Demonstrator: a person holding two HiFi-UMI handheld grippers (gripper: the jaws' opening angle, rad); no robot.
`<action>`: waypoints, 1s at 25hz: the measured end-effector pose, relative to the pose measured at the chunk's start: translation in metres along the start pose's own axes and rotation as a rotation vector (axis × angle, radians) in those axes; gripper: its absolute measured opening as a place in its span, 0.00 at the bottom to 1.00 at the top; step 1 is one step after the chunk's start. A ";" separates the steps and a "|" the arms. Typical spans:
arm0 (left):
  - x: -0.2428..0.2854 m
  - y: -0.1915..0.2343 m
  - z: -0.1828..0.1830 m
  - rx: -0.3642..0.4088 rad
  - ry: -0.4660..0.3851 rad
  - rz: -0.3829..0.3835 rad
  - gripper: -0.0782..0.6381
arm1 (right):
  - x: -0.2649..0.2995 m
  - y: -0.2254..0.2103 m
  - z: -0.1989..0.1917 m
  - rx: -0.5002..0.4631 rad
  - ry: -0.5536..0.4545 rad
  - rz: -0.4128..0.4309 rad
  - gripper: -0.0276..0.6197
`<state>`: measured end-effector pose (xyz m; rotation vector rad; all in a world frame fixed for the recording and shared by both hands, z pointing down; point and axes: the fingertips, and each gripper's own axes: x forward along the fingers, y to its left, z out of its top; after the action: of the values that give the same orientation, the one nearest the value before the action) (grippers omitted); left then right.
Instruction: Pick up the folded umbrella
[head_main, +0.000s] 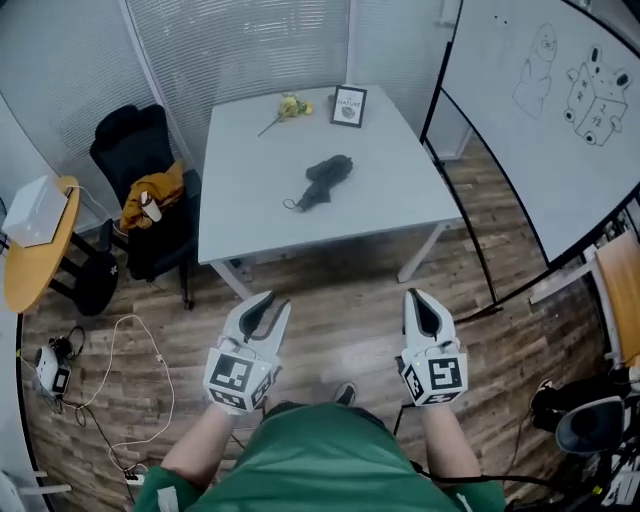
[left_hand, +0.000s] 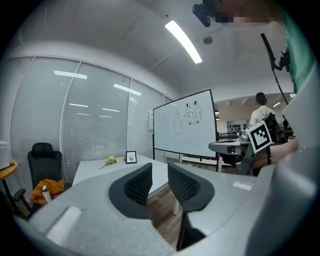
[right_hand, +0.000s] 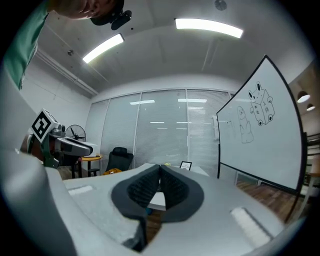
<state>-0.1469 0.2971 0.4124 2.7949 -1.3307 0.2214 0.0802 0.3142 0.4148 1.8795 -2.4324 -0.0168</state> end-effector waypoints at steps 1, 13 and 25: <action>0.008 -0.007 0.003 0.005 -0.002 0.004 0.26 | 0.002 -0.010 -0.002 0.002 0.003 0.006 0.05; 0.061 -0.031 0.011 0.090 0.008 0.052 0.12 | 0.029 -0.066 -0.026 0.047 0.056 0.055 0.05; 0.149 0.009 -0.004 0.040 0.028 -0.033 0.13 | 0.080 -0.096 -0.035 0.033 0.111 -0.011 0.05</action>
<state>-0.0613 0.1769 0.4377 2.8327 -1.2874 0.2884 0.1551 0.2133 0.4482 1.8537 -2.3643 0.1242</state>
